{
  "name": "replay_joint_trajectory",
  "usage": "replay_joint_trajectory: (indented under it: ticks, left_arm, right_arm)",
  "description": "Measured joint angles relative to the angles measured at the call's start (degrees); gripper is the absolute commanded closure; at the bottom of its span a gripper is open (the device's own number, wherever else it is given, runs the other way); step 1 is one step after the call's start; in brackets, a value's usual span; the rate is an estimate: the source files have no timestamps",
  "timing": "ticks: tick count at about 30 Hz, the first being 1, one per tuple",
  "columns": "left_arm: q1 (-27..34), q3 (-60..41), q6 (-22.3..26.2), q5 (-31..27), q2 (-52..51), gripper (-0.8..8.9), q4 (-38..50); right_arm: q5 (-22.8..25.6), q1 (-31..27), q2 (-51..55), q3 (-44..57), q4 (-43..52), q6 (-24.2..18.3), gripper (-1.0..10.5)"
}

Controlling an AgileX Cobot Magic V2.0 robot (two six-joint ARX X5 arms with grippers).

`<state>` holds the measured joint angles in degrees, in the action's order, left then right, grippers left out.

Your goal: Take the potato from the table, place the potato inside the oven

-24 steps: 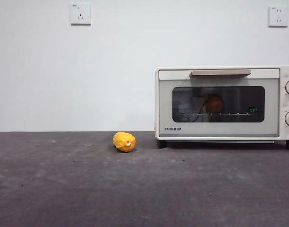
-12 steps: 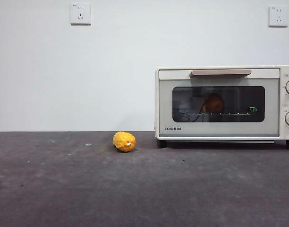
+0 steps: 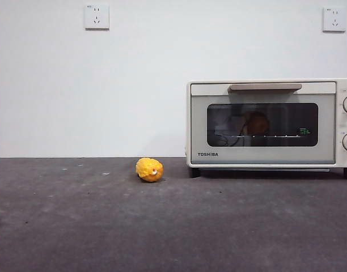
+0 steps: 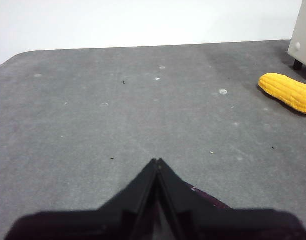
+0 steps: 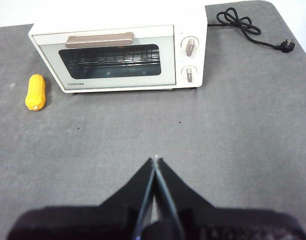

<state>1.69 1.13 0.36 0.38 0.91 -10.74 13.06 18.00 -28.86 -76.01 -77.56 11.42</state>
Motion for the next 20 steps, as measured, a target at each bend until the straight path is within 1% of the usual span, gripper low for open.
replay_joint_trajectory:
  ticks: [9, 11, 13, 16, 18, 20]
  left_arm:
    - [0.0, 0.0, 0.0, 0.0, 0.0, 8.17, 0.0]
    - [0.0, 0.0, 0.0, 0.0, 0.0, 8.17, 0.0]
    - [0.0, 0.0, 0.0, 0.0, 0.0, 8.17, 0.0]
    - [0.0, 0.0, 0.0, 0.0, 0.0, 8.17, 0.0]
    - [0.0, 0.0, 0.0, 0.0, 0.2, 8.17, 0.0]
    - [0.0, 0.0, 0.0, 0.0, 0.2, 8.17, 0.0]
  right_arm:
    - [0.5, 0.0, 0.0, 0.0, 0.0, -0.2, 9.5]
    - [2.2, 0.0, 0.0, 0.2, 0.5, -2.0, 9.5]
    - [4.5, -0.7, 0.9, 2.5, 6.6, -4.3, 9.5]
    - [4.1, -2.9, 3.7, 9.4, 20.7, -6.5, 9.5]
    - [1.2, -4.7, 6.1, 15.7, 30.2, -7.0, 9.5]
    - [-3.7, -6.6, 8.3, 22.8, 39.8, -7.0, 9.5]
